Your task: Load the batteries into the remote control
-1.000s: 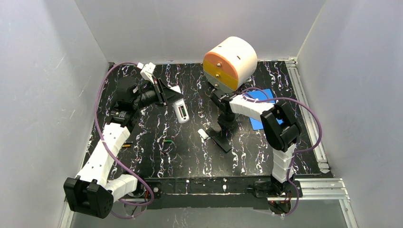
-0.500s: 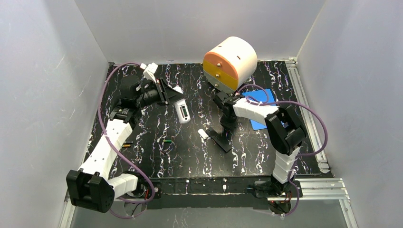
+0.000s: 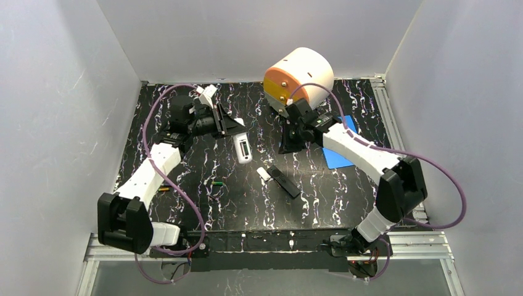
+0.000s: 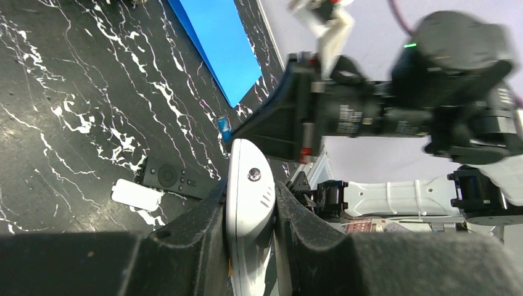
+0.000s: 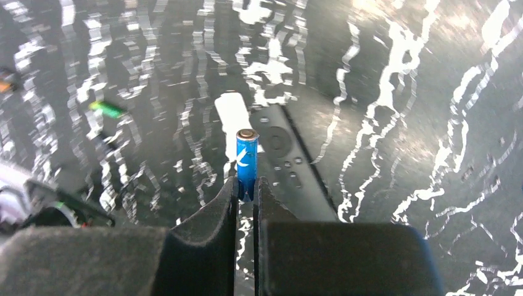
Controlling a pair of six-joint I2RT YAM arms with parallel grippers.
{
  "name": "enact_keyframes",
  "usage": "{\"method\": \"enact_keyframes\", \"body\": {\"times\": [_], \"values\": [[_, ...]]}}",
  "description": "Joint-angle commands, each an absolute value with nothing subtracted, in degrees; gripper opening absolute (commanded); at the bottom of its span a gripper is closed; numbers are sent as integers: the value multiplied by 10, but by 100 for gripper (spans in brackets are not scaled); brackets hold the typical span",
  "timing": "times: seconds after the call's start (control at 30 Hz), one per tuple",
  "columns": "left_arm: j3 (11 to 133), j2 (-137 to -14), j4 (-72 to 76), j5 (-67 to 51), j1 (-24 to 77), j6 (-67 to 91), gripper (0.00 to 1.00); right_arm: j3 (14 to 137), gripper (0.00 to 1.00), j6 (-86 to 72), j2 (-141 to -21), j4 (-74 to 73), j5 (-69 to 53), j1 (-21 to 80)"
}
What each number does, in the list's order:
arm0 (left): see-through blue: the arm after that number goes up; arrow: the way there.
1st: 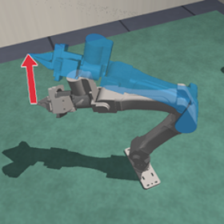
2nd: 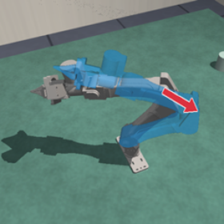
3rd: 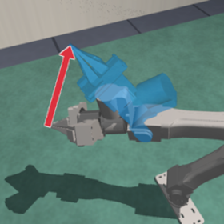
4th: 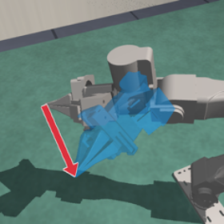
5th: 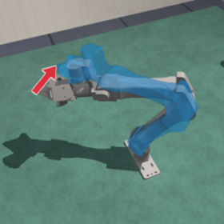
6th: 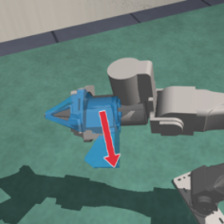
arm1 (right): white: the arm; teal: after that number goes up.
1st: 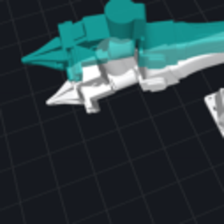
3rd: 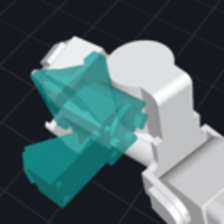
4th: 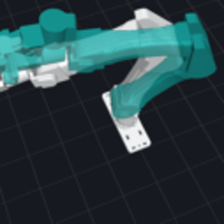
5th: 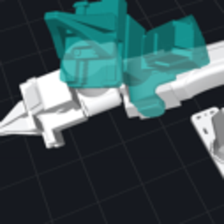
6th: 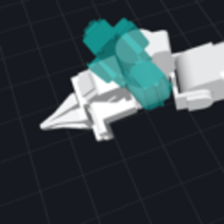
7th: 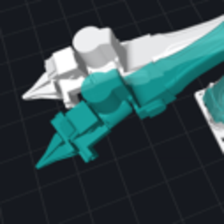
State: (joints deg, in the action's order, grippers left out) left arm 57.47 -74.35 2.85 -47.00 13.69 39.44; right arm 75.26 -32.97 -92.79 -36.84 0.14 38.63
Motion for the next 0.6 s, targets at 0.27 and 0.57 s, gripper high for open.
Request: {"method": "enact_keyframes", "body": {"times": [0.27, 0.57], "values": [[561, -818, 192, -483, 163, 487, 0, 922, 8, -213, -879, -359, -224, 399], [566, -859, 225, -482, 167, 532, 0, 995, 9, -179, -918, -464, -235, 419]]}}
